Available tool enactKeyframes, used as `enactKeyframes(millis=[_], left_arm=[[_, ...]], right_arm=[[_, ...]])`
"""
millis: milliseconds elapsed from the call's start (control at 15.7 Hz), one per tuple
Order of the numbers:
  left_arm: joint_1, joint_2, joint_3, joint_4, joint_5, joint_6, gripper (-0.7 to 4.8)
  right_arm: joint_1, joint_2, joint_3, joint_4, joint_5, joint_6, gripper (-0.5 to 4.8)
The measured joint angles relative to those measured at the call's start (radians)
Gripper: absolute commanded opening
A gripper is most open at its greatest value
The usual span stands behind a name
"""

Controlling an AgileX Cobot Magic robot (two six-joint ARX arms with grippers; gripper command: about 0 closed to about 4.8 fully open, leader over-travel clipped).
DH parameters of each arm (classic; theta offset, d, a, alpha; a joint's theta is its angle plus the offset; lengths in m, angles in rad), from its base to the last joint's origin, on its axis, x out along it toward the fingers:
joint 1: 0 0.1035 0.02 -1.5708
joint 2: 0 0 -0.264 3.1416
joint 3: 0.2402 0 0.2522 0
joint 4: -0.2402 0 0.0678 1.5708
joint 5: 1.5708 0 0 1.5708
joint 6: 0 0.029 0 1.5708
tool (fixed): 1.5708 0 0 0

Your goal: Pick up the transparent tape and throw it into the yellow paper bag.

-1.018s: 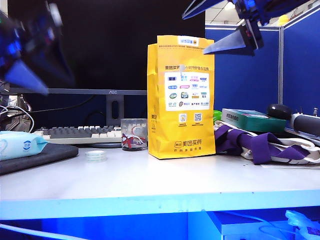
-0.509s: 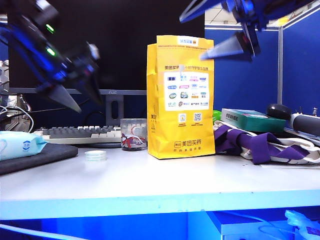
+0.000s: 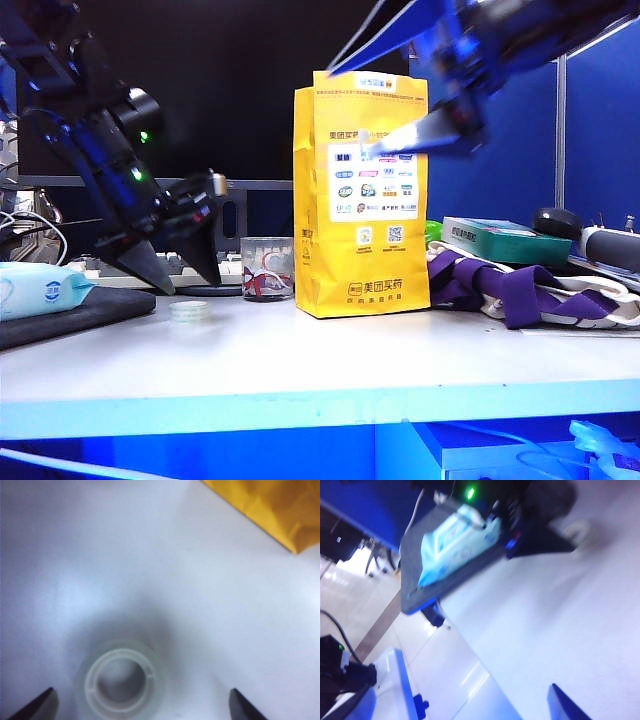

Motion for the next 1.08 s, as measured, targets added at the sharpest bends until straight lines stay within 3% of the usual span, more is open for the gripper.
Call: enactKeyframes(millis=[191, 763, 890, 954, 1081], left_arm=[[-0.015, 0.012, 0.000, 0.002, -0.087, 0.022, 4.79], [-0.046, 0.076, 0.013, 0.066, -0.114, 0.028, 4.79], [-0.057, 0.076, 0.013, 0.069, -0.143, 0.028, 3.89], [-0.062, 0.077, 0.013, 0.068, -0.170, 0.029, 3.86], [-0.064, 0.080, 0.027, 0.044, -0.216, 0.029, 2.91]], right_arm=[[0.031, 0.042, 0.000, 0.000, 0.001, -0.006, 4.73], [0.042, 0.056, 0.000, 0.027, 0.034, -0.022, 4.73], [0.042, 0.056, 0.000, 0.027, 0.035, -0.022, 4.73], [0.042, 0.056, 0.000, 0.027, 0.035, -0.022, 4.73], [0.042, 0.056, 0.000, 0.027, 0.035, -0.022, 4.73]])
